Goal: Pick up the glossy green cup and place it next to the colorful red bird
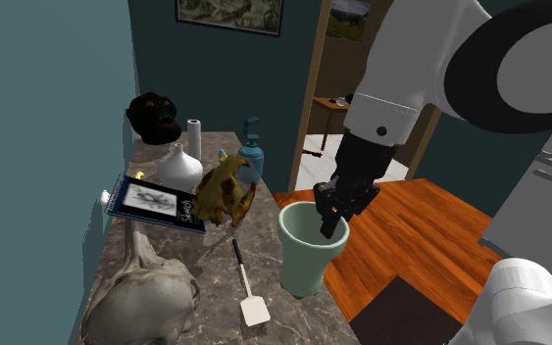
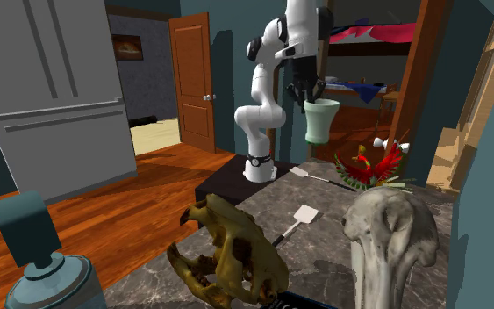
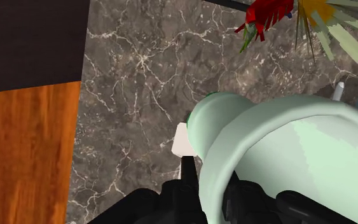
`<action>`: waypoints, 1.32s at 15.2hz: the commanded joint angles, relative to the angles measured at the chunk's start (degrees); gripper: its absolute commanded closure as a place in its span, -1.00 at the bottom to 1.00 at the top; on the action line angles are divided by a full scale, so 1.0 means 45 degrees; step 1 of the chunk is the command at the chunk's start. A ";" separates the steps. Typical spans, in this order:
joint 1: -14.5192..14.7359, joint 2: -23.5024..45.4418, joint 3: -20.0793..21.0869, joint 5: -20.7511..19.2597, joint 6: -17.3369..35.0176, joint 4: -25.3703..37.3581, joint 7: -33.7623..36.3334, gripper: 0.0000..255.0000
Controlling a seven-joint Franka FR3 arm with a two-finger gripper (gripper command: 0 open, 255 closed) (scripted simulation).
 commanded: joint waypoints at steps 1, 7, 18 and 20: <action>0.0022 -0.0088 0.0032 0.0053 0.0306 -0.0389 -0.0062 1.00; 0.0095 -0.0228 0.0192 0.0227 0.1263 -0.1492 -0.0215 1.00; 0.0234 -0.0205 0.0548 0.0599 0.3104 -0.3321 -0.0489 1.00; 0.0259 -0.0157 0.0621 0.0674 0.3454 -0.3626 -0.0539 1.00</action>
